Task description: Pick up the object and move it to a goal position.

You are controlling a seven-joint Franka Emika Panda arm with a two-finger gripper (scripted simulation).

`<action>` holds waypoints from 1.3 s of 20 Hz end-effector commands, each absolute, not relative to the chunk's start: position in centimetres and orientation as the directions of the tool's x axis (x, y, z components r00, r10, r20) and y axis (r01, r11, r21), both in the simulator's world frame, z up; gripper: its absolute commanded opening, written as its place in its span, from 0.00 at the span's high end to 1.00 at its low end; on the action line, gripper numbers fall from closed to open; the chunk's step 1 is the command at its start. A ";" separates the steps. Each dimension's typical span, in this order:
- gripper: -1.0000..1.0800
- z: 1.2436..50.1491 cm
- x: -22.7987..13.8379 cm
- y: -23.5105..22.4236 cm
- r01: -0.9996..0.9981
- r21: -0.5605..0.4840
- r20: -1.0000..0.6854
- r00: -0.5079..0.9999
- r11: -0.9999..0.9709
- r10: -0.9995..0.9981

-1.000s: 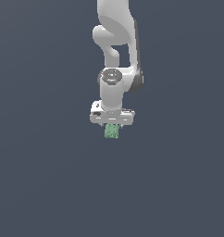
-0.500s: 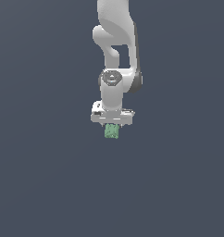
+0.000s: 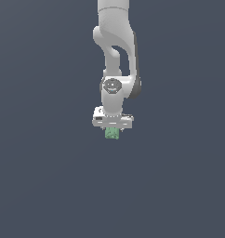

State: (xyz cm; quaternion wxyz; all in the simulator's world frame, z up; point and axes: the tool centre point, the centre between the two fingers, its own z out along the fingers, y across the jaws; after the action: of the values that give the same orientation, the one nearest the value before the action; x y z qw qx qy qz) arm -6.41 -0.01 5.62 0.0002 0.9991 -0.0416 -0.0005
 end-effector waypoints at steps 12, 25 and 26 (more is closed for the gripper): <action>1.00 3.9 -6.4 0.0 -0.084 0.000 0.000 0.997 -0.997 -0.084; 1.00 5.9 -6.1 0.7 -0.084 0.000 0.002 0.996 -0.996 -0.084; 1.00 6.4 -6.0 0.8 -0.084 0.000 0.002 0.996 -0.996 -0.084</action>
State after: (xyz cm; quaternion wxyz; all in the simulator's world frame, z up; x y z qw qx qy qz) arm -6.16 0.59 5.69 0.0000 0.9991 -0.0421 0.0002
